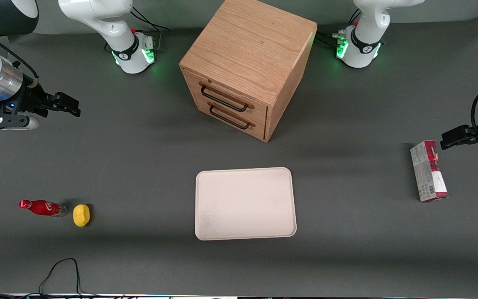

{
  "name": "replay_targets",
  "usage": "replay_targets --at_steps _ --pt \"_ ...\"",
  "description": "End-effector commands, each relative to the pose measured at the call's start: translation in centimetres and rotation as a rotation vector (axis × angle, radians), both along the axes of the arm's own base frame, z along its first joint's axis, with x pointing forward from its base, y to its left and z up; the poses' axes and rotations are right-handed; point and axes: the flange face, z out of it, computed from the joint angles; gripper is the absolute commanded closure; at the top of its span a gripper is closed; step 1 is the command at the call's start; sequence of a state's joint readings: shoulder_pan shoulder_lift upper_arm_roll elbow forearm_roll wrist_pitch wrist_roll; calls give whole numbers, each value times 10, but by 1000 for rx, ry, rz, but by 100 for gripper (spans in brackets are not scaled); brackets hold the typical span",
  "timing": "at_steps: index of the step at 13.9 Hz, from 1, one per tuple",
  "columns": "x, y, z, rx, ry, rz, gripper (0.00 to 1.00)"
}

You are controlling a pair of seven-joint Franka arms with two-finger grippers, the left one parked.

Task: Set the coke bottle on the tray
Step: 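Move the open right gripper down toward the red Coca-Cola bottle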

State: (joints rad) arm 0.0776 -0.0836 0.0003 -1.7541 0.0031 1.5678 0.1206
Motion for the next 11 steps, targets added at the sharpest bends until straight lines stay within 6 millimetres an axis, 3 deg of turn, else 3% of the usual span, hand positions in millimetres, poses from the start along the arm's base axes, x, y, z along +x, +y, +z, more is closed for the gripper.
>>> replay_targets --at_steps 1,4,5,8,11 --pt "-1 0 6 -15 3 -11 0" --pt "12 -8 4 -14 -4 -10 0" --pt "22 -22 1 -7 -3 8 0" --pt "65 -91 -22 2 -8 80 0" --pt "100 -135 -65 -22 -18 153 0"
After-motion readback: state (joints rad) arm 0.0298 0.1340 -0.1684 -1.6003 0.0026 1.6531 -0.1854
